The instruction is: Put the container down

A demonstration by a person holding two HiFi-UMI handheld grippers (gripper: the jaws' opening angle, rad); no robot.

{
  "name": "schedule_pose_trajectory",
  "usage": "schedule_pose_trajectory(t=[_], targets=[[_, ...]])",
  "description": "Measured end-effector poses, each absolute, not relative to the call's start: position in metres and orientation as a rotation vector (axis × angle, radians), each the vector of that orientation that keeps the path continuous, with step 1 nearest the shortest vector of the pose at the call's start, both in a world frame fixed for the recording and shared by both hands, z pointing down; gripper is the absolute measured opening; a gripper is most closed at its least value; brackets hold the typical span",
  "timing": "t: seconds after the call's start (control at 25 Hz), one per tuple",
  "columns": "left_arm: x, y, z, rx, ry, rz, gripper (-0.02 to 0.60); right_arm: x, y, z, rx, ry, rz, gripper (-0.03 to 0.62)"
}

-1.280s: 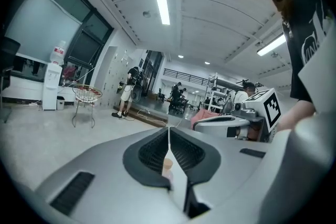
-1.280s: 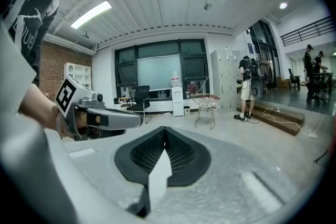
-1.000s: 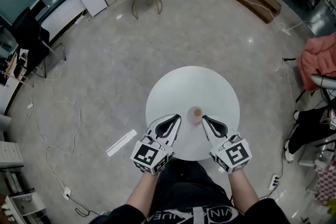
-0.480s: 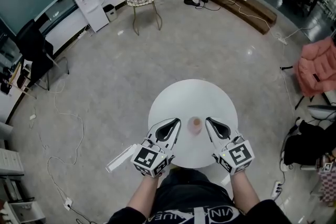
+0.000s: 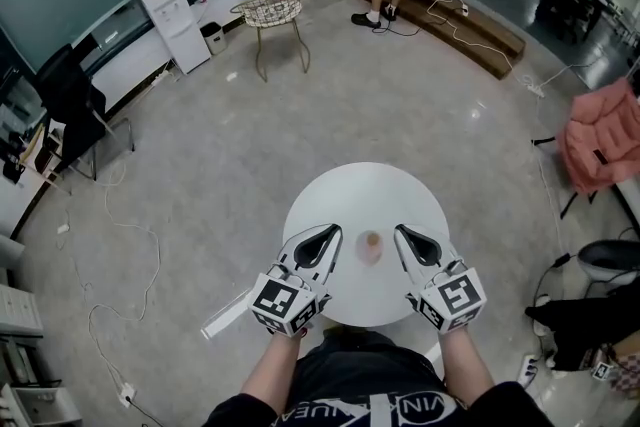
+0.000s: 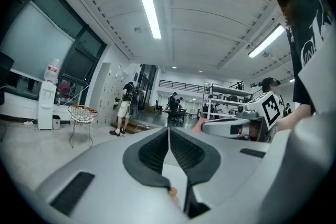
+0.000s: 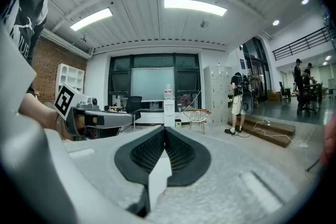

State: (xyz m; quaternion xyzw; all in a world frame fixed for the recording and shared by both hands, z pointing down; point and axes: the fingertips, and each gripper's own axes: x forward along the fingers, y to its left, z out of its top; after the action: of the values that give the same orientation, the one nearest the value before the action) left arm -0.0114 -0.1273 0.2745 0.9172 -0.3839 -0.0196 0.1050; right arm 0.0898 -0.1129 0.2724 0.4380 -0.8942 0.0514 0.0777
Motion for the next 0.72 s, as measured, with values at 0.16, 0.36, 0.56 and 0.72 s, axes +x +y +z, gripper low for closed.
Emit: schedule_pose_trajectory(t=[0.16,0.36,0.56,0.72], targets=[[-0.01,-0.127,0.271,2.704,-1.134,-0.062,0.015,0.091,-0.112,0.27,1.309,-2.681,0.15,0.006],[-0.013,-0.122,0.278,2.695,-1.127,-0.051,0.015,0.088,-0.107,0.277,1.314,-2.671,0.172,0.006],[-0.01,-0.12,0.282,2.687,-1.118,-0.042,0.015,0.09,-0.104,0.279,1.314,-2.663,0.186,0.006],[-0.007,-0.122,0.281,2.687,-1.11,-0.039,0.015,0.092,-0.106,0.278,1.315,-2.659,0.19,0.006]])
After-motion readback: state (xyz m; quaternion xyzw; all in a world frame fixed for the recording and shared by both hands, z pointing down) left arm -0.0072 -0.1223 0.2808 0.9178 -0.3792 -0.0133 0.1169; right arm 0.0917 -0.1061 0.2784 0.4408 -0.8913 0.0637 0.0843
